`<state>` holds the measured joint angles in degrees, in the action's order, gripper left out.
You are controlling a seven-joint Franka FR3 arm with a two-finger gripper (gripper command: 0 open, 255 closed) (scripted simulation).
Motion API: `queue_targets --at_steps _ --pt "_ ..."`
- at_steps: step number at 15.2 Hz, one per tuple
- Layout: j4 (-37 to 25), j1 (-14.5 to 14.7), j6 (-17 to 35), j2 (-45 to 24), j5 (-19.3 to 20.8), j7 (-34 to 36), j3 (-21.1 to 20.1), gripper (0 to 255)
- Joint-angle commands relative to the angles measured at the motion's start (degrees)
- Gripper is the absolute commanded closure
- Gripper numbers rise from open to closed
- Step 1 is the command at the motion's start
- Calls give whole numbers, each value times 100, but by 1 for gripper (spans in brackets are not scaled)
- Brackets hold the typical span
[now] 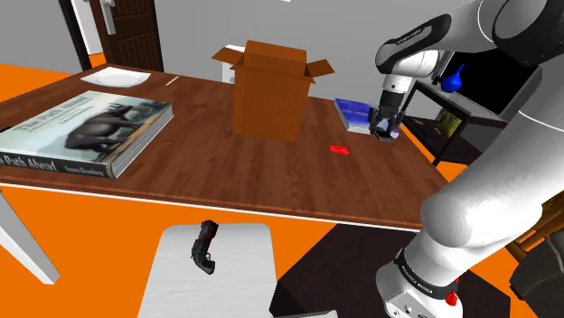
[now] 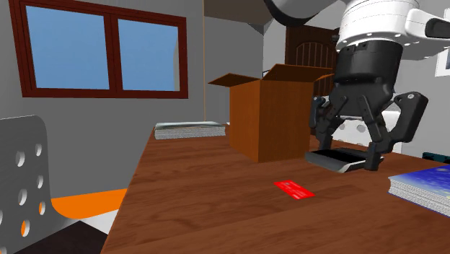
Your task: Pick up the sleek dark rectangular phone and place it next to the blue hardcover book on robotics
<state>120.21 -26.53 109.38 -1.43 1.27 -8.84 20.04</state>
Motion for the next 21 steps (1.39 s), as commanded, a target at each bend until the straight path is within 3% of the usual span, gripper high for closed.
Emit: queue_targets --at_steps 1,8,21 --pt "-494 -82 -75 -440 -128 -222 69 255" --pt "-2593 -606 -670 -2037 -613 -952 191 255" --pt "-2116 -651 171 -2424 -760 -1011 110 255"
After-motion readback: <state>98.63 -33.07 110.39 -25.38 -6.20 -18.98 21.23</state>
